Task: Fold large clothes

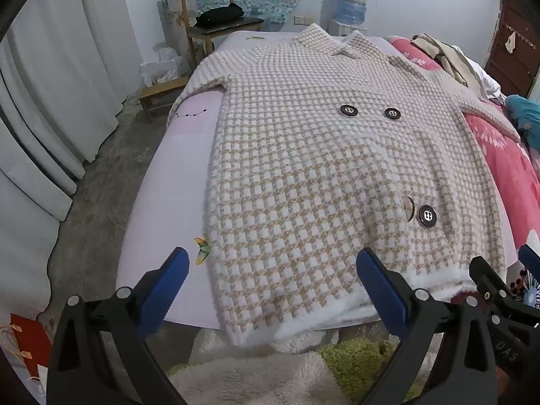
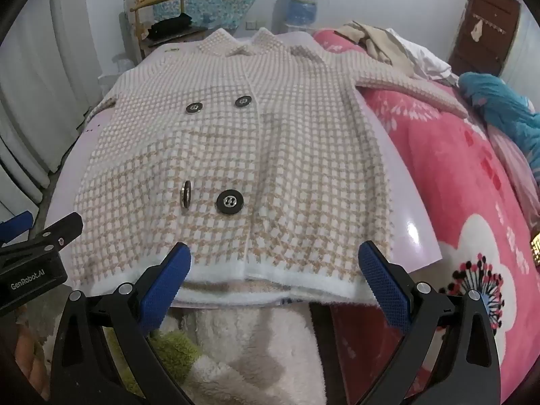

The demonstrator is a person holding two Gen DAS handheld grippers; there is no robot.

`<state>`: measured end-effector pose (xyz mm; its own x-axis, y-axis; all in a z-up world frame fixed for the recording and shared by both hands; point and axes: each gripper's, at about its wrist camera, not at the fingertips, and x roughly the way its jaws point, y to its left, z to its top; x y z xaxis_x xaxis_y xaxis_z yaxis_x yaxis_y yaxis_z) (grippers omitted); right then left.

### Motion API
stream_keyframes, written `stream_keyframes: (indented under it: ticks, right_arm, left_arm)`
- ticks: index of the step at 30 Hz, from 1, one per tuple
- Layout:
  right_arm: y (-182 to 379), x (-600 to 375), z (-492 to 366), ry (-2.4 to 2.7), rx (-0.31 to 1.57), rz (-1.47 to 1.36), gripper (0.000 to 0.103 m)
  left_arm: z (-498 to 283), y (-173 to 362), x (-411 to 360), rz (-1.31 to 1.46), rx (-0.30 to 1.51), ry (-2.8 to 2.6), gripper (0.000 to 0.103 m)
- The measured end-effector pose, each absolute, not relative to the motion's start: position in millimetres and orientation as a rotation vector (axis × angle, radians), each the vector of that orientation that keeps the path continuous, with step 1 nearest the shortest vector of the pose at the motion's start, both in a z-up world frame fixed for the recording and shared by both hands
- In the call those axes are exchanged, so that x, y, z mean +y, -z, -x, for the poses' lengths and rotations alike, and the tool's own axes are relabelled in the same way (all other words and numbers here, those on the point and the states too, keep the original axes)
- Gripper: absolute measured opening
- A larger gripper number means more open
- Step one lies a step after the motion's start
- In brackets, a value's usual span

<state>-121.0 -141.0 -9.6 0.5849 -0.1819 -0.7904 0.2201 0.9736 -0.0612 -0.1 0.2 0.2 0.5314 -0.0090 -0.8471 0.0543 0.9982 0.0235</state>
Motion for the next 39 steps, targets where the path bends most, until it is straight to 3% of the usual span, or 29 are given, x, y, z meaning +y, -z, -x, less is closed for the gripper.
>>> stream_keyframes:
  ticks: [39]
  right_arm:
    - [7.3,-135.7,118.4,0.239,0.919,-0.033,0.095]
  left_arm:
    - [-2.7,-2.3,-1.1,-0.037,1.025,0.046,0.098]
